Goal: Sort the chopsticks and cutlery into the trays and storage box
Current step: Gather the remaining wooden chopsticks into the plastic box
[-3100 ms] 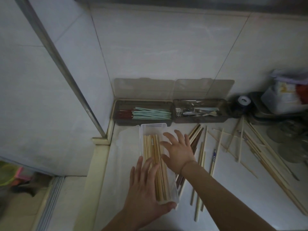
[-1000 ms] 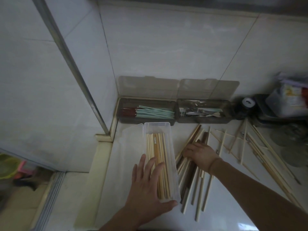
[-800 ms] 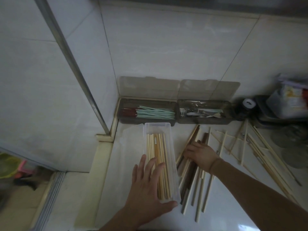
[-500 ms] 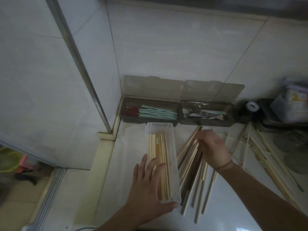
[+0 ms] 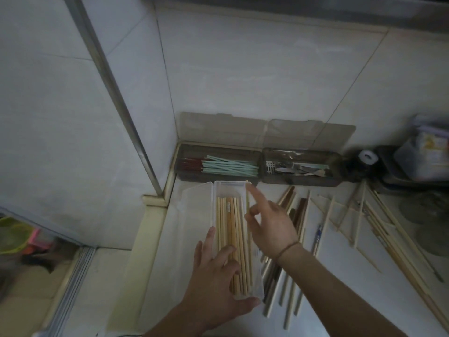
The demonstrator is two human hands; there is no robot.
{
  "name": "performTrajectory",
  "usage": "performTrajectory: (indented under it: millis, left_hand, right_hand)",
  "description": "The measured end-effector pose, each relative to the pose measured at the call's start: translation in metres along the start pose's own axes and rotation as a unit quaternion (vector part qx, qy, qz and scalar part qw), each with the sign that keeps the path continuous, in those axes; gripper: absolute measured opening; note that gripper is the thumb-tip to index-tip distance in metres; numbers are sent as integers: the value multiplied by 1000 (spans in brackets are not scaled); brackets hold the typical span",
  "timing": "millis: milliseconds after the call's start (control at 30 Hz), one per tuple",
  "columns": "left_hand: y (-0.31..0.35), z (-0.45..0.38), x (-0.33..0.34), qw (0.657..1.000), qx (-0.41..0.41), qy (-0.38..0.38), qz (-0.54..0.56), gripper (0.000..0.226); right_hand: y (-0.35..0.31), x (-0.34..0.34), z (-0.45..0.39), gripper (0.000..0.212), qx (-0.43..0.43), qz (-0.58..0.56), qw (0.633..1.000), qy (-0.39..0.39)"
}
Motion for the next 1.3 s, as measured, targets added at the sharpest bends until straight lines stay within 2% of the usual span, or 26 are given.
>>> performTrajectory:
  millis: [100, 200, 333, 400, 467, 567, 633, 667, 733, 767, 867, 967, 1200, 1233, 1300]
  left_hand:
    - [1, 0, -1, 1000, -2, 0, -4, 65]
    - [1, 0, -2, 1000, -2, -2, 2, 63]
    - [1, 0, -1, 1000, -1, -10, -4, 63]
    - [1, 0, -1, 1000, -3, -12, -4, 64]
    - [0, 0, -1, 1000, -2, -12, -3, 64]
    - [0, 0, -1, 1000, 3, -7, 2, 62]
    - [0, 0, -2, 1000, 5, -9, 5, 62]
    - [1, 0, -2, 1000, 2, -13, 7, 63]
    - [1, -1, -3, 1000, -3, -19, 5, 64]
    - [1, -1, -3, 1000, -1, -16, 3, 65]
    - [1, -1, -3, 1000, 4, -6, -2, 64]
    - [1, -1, -2, 1000, 10, 0, -11, 63]
    - [1, -2, -3, 1000, 4, -8, -7, 62]
    - [1, -2, -4, 1000, 3, -9, -8, 61]
    - [1, -1, -3, 1000, 1, -13, -5, 61]
  right_hand:
    - [8, 25, 14, 49, -51, 145, 988, -4]
    - [13, 34, 19, 15, -67, 182, 981, 4]
    - [9, 42, 20, 13, -95, 232, 968, -26]
    - [7, 39, 19, 12, -108, 215, 970, -12]
    - [8, 28, 17, 12, -110, 135, 984, 29]
    - [39, 11, 16, 20, -30, 14, 994, 107]
    - [80, 19, 18, 25, 92, 27, 993, 68]
    - [99, 31, 21, 30, 141, 55, 988, 8]
    - [117, 55, 34, 39, 159, 127, 972, -121]
    - [120, 61, 37, 41, 140, 156, 967, -148]
    - [108, 60, 33, 39, 64, 200, 969, -134]
    - [96, 69, 33, 41, -8, 241, 952, -190]
    - [89, 73, 35, 51, -142, 231, 919, -286]
    - [87, 70, 36, 53, -166, 223, 919, -278]
    - [82, 62, 34, 53, -214, 192, 934, -211]
Point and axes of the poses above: each hand's wrist, its own z-axis away from the middle knuckle, its own x-axis out of the palm, y = z × x, the point moved 9 cm from there along -z, towards the middle knuckle, and after that the axes turned 8 degrees about y, right-handed, at the moved point
